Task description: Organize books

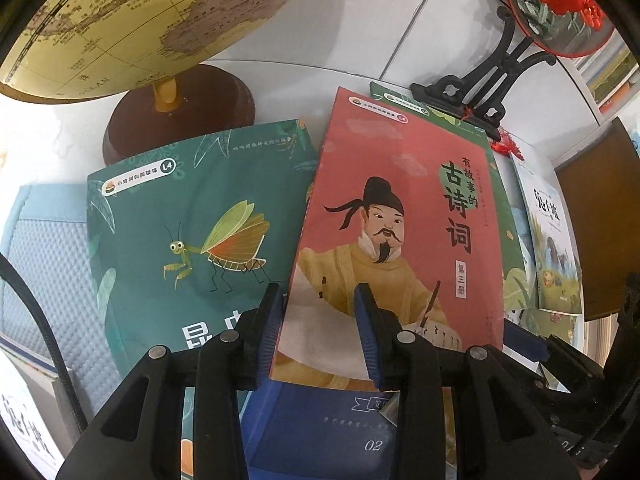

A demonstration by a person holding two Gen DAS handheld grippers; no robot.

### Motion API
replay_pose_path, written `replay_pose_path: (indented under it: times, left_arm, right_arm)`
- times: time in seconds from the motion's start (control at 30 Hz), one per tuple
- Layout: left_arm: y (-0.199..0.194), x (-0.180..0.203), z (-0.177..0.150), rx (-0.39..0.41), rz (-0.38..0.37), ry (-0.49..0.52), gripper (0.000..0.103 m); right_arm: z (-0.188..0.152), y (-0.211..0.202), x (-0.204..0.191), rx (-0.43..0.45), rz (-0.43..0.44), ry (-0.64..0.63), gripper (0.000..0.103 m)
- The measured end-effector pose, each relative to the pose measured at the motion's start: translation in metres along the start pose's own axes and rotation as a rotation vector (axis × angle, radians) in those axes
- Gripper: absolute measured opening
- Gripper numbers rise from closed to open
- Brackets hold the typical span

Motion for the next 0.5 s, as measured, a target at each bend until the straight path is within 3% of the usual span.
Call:
replay_pose_path:
  times: [0.3, 0.5]
  left_arm:
    - [-0.009, 0.016, -0.021, -0.022, 0.010, 0.074, 0.033]
    - [-0.028, 0.030, -0.090, -0.069, -0.066, 0.029, 0.033]
  right_arm:
    - [-0.012, -0.006, 0.004, -0.017, -0.019, -0.010, 0.059]
    - [-0.065, -0.032, 0.018, -0.062, -0.001, -0.018, 0.059]
Point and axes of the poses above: each gripper's, at about its wrist camera, not at the fingertips, and y roughly the way its jaws point, x to its right, z to its top, the point moved 7 cm from there along y, roughly the way its jaws point, and after that the axes turned 9 degrees about -z, right-handed, at the moved point
